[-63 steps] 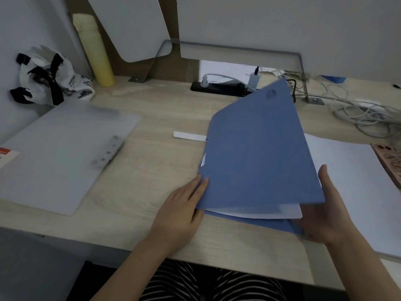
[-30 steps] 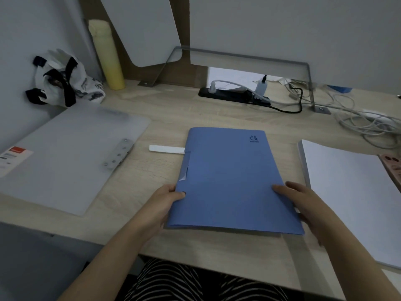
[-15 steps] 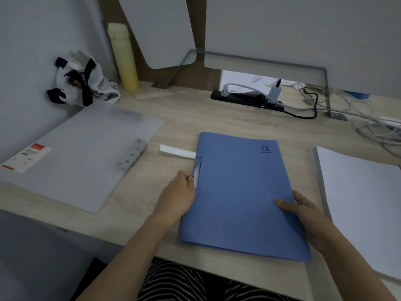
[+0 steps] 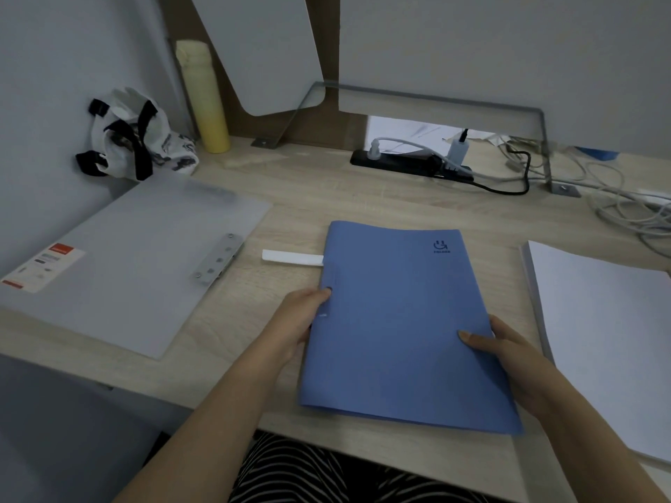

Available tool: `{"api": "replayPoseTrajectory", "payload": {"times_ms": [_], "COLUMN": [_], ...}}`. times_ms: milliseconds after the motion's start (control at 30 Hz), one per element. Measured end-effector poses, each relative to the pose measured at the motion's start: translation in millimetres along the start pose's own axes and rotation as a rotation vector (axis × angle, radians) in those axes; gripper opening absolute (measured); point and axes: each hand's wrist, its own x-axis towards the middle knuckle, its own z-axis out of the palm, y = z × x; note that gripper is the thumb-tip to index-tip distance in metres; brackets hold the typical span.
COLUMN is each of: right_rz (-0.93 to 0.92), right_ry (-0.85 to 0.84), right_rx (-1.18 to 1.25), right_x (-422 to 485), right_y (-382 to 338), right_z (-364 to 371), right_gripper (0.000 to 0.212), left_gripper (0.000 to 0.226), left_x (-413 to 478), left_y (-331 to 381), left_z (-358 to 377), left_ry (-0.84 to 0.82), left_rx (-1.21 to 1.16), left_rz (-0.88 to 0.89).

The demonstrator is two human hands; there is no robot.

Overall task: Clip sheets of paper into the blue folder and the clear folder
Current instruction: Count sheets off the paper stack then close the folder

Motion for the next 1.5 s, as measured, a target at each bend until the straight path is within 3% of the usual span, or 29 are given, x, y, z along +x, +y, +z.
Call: {"api": "replayPoseTrajectory", "payload": {"times_ms": [167, 300, 400, 533, 633, 767, 900, 1033, 1267, 1500], "right_rz": [0.017, -0.025, -0.054, -0.102, -0.116, -0.135, -0.149, -0.162, -0.193, -0.212], "right_ry": [-0.022, -0.036, -0.055, -0.079, -0.093, -0.089, -0.065, -0.05, 0.001, 0.025], "right_rx": [0.034, 0.052, 0.112, 0.17, 0.18, 0.191, 0.189, 0.184, 0.201, 0.168], "right_x": [-2, -5, -9, -15, -19, -21, -24, -26, -30, -32], "right_y": [-2, -1, -1, 0, 0, 0, 0, -1, 1, -4], "right_z": [-2, -3, -6, -8, -8, -7, -4, 2, 13, 23], "right_gripper": [0.032, 0.035, 0.039, 0.044, 0.045, 0.045, 0.043, 0.04, 0.039, 0.036], "left_gripper": [0.02, 0.026, 0.041, 0.04, 0.066, 0.053, 0.049, 0.051, 0.033, 0.029], "left_x": [8, 14, 15, 19, 29, 32, 27, 28, 33, 26], "left_y": [-5, -6, -3, 6, 18, 35, 40, 41, 22, 10], "left_z": [5, 9, 13, 10, -3, -17, -18, -15, 2, 4], "left_ry": [0.092, 0.14, 0.279, 0.556, 0.452, 0.347, 0.343, 0.263, 0.172, 0.059], "left_rx": [0.25, 0.341, 0.621, 1.01, 1.103, 1.232, 1.184, 1.001, 0.464, -0.053], "left_rz": [0.104, 0.169, 0.262, 0.601, 0.72, 0.676, 0.646, 0.428, 0.315, 0.057]}}
